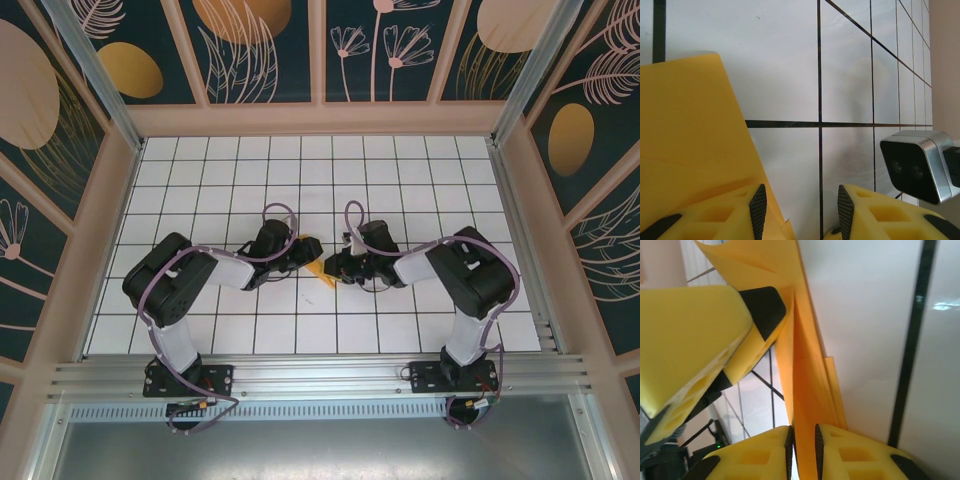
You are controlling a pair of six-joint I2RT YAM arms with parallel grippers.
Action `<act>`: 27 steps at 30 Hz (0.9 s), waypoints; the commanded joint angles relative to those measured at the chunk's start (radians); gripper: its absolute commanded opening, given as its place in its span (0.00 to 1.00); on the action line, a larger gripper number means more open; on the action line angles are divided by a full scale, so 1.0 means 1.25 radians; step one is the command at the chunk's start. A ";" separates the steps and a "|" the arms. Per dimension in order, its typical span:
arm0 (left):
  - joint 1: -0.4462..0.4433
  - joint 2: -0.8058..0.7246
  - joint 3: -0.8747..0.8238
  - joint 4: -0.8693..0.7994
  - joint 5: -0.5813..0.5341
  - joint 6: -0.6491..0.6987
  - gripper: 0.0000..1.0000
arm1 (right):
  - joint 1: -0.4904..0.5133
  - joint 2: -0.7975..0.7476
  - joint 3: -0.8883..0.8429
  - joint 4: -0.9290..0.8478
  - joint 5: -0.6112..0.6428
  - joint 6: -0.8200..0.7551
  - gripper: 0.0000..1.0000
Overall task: Fold a paper plane with a square sheet of paper (pick it up from the middle)
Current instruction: Fold the wing for the fifth time at the center of the table.
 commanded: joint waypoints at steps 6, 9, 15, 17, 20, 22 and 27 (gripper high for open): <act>0.000 0.034 0.009 -0.050 -0.011 0.033 0.45 | 0.019 -0.031 0.038 -0.170 0.052 -0.109 0.13; 0.000 0.036 0.012 -0.050 -0.008 0.033 0.45 | 0.020 -0.023 0.037 -0.182 0.078 -0.111 0.08; -0.001 0.042 0.014 -0.057 -0.006 0.036 0.45 | 0.020 0.000 0.037 -0.191 0.100 -0.112 0.04; 0.000 0.043 0.014 -0.063 -0.010 0.037 0.44 | 0.020 -0.009 0.038 -0.204 0.113 -0.116 0.03; -0.001 0.049 0.015 -0.068 -0.015 0.037 0.44 | 0.022 -0.039 0.052 -0.246 0.133 -0.138 0.07; 0.000 0.051 0.017 -0.072 -0.013 0.037 0.44 | 0.022 -0.075 0.056 -0.262 0.136 -0.146 0.09; 0.000 0.053 0.020 -0.075 -0.009 0.039 0.44 | 0.021 -0.149 0.072 -0.269 0.098 -0.168 0.13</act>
